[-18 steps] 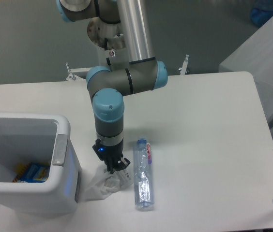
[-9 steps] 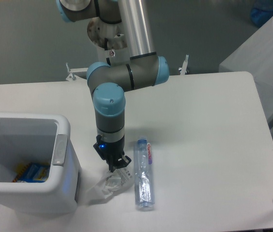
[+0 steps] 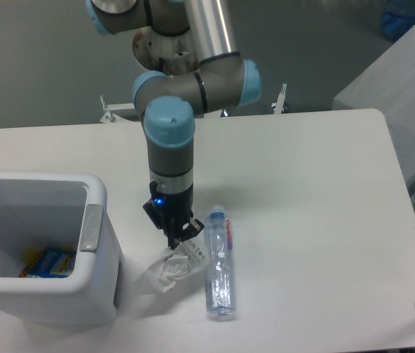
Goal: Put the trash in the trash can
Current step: 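Lift the tissue and carry it over the bin, then release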
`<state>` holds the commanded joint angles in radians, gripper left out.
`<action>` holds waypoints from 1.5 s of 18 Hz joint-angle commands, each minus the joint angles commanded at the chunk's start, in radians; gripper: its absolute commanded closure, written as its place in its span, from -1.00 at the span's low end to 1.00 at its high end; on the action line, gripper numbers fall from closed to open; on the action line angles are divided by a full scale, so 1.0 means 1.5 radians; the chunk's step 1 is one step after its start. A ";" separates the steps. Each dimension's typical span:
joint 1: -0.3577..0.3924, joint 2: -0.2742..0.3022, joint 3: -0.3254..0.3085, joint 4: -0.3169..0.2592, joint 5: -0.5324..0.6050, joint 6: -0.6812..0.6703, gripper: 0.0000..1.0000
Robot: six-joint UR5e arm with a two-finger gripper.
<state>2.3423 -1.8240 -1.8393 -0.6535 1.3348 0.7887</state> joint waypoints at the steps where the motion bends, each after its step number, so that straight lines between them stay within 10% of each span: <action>1: 0.008 0.008 0.008 0.000 -0.016 -0.026 1.00; 13: 0.090 0.035 0.178 0.001 -0.264 -0.269 1.00; 27: -0.076 0.096 0.153 -0.001 -0.296 -0.412 1.00</action>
<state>2.2277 -1.6797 -1.6105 -0.6550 0.8912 0.1703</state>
